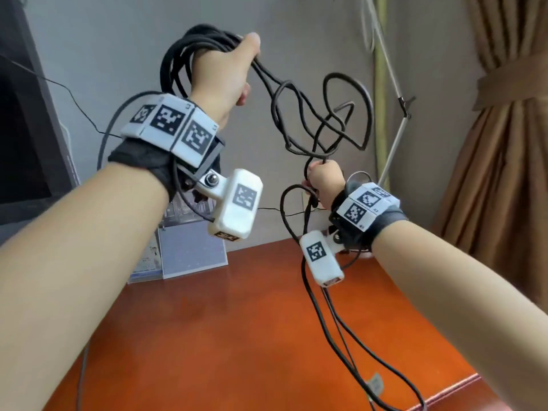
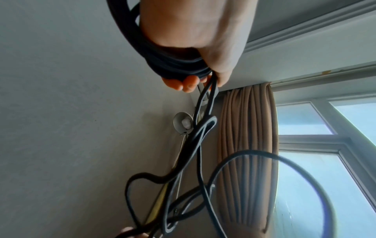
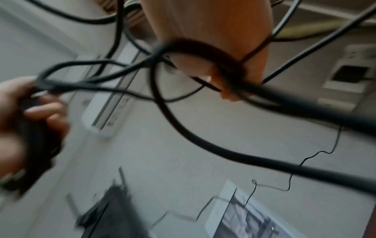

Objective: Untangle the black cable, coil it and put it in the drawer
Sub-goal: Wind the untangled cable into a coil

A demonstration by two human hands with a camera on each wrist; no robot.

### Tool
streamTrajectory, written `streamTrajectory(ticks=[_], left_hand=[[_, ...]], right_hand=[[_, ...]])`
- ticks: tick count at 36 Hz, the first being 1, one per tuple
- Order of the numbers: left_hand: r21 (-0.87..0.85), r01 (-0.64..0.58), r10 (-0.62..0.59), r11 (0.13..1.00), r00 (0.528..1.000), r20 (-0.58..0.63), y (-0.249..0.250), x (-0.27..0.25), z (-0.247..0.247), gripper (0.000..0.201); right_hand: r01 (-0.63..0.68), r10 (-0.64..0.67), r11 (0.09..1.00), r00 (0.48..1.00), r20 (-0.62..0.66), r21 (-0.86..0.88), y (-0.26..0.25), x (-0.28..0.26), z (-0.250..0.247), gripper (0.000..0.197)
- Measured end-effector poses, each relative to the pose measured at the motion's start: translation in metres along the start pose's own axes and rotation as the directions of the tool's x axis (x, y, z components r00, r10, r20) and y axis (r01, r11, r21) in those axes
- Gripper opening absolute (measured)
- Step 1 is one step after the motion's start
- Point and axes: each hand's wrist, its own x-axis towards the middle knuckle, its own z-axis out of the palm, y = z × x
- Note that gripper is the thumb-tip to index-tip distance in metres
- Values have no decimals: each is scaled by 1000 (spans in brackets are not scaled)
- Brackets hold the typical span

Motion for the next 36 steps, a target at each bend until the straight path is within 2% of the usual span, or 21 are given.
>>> streamTrajectory(ticks=[1,2,5,8,10,12,14,15,18,20,21,22,23,24,27,29,31,32,34,36], left_hand=[[21,-16,16,1000,1000,8,-2,0,2,25],[44,-27,27,999,1000,12,-6,0,3,23],[184,-27,25,982,1000,12,-29,1,5,23],[331,-1,2,944,1000,-3,-70,-3,-2,25],[417,65,-51,907,998,-45,-101,-7,-13,32],[462,191,-151,866,981,-122,-132,-10,-28,38],[394,343,-281,853,937,-207,-161,-13,-41,37],[324,430,-363,843,898,-248,-174,-17,-48,34],[101,633,-583,768,756,-298,-205,-26,-73,30],[-16,710,-682,704,671,-290,-221,-32,-92,32],[-60,737,-721,673,635,-277,-230,-36,-98,33],[-98,752,-747,652,614,-254,-237,-41,-104,35],[-133,765,-770,630,593,-236,-243,-45,-106,36],[-170,773,-788,611,574,-222,-248,-51,-109,37],[-259,782,-824,567,528,-206,-254,-70,-109,36],[-309,777,-836,549,512,-198,-259,-77,-109,33],[-376,760,-848,530,489,-205,-258,-82,-108,30],[-380,755,-845,535,493,-209,-257,-83,-106,30],[-347,748,-824,566,521,-221,-253,-84,-101,30],[-343,736,-811,584,545,-211,-248,-84,-97,30]], right_hand=[[31,-31,998,1000,3,-59,3,7,-4,22],[15,-8,988,999,42,-153,2,6,-7,19],[-26,137,888,968,209,-460,20,15,-17,41],[-29,264,755,928,264,-655,47,12,-24,52],[15,359,620,884,300,-785,65,3,-27,58],[52,489,543,792,366,-838,80,-5,-34,67],[66,568,569,689,450,-820,90,-9,-43,70],[60,572,601,665,481,-797,92,-14,-49,64],[56,406,784,706,580,-618,90,-19,-64,35],[-52,275,943,677,683,-329,85,-20,-74,27],[-156,208,978,642,738,-139,83,-23,-79,26],[-254,135,967,614,777,33,80,-27,-82,23],[-318,71,934,615,786,165,77,-29,-84,22],[-356,31,897,639,769,260,75,-33,-85,24],[-351,-9,857,722,691,378,72,-43,-77,17],[-298,16,897,760,650,326,77,-48,-68,13],[-271,90,939,790,606,214,86,-51,-59,18],[-265,129,952,802,583,154,91,-52,-56,19],[-275,171,957,788,591,90,98,-58,-50,17],[-303,132,942,732,669,145,97,-65,-47,16]])
